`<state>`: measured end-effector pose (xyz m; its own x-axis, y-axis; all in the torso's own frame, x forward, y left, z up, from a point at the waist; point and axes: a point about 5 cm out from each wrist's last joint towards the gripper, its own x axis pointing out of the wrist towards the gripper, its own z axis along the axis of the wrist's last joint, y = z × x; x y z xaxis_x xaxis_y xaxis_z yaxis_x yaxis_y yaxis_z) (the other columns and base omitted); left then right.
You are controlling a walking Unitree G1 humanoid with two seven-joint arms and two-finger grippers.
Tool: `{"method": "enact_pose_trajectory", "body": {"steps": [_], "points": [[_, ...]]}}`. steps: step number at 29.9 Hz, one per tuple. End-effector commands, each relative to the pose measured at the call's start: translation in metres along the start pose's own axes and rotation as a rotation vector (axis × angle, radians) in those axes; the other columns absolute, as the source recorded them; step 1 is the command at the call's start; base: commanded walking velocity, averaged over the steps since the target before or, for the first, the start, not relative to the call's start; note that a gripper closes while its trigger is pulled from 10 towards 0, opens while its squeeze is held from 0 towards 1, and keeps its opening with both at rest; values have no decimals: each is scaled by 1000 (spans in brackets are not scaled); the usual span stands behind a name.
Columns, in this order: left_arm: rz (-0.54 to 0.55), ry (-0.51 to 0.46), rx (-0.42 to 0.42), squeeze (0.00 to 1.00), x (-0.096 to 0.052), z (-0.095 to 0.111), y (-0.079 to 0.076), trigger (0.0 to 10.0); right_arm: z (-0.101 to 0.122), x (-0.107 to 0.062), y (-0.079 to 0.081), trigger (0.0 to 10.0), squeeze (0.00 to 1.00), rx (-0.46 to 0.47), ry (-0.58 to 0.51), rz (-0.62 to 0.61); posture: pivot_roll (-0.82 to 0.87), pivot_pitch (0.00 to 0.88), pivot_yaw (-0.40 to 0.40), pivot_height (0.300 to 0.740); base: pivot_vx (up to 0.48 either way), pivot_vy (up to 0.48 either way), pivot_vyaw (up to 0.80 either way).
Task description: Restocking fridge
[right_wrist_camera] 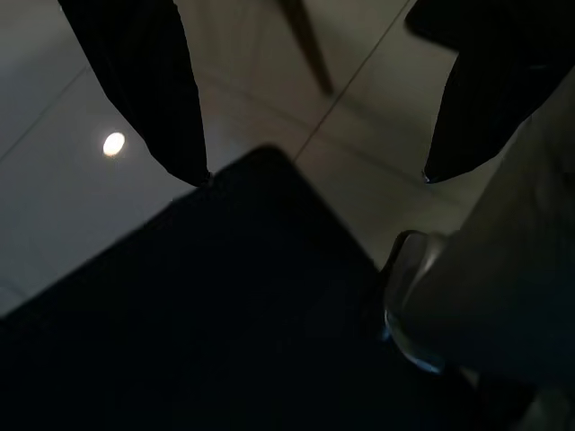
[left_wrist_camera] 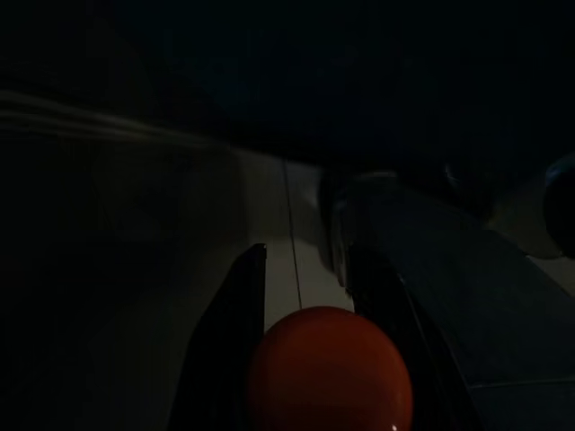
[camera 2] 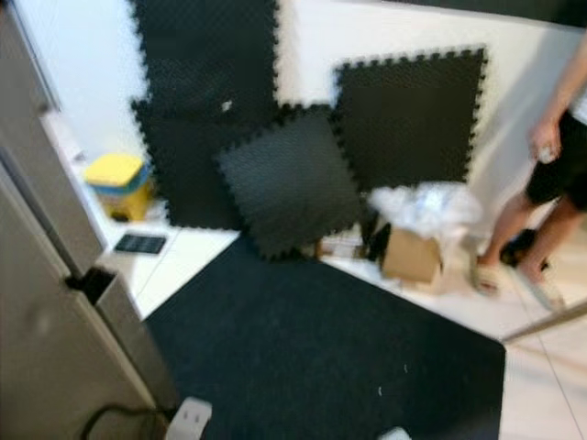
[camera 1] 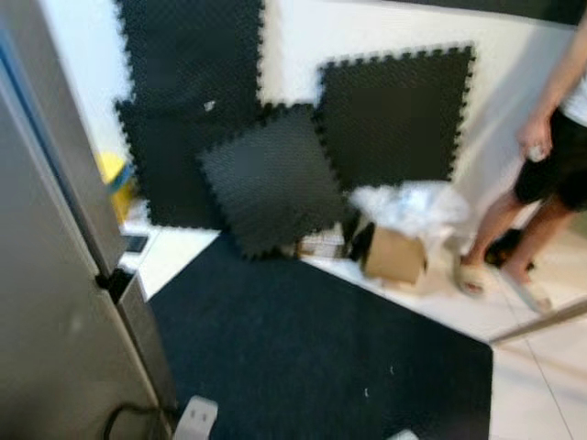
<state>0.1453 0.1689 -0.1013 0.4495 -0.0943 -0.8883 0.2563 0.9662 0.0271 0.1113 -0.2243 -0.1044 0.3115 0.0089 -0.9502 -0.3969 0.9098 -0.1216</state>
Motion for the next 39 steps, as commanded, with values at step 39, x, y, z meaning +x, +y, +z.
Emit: {"method": "enact_pose_trajectory", "body": {"steps": [39], "points": [[-15,35,-29,0,-2,-10,4,10000,-3,1,6,10000,0,10,7,7,44,0,-32,740,0,-130,84]]}}
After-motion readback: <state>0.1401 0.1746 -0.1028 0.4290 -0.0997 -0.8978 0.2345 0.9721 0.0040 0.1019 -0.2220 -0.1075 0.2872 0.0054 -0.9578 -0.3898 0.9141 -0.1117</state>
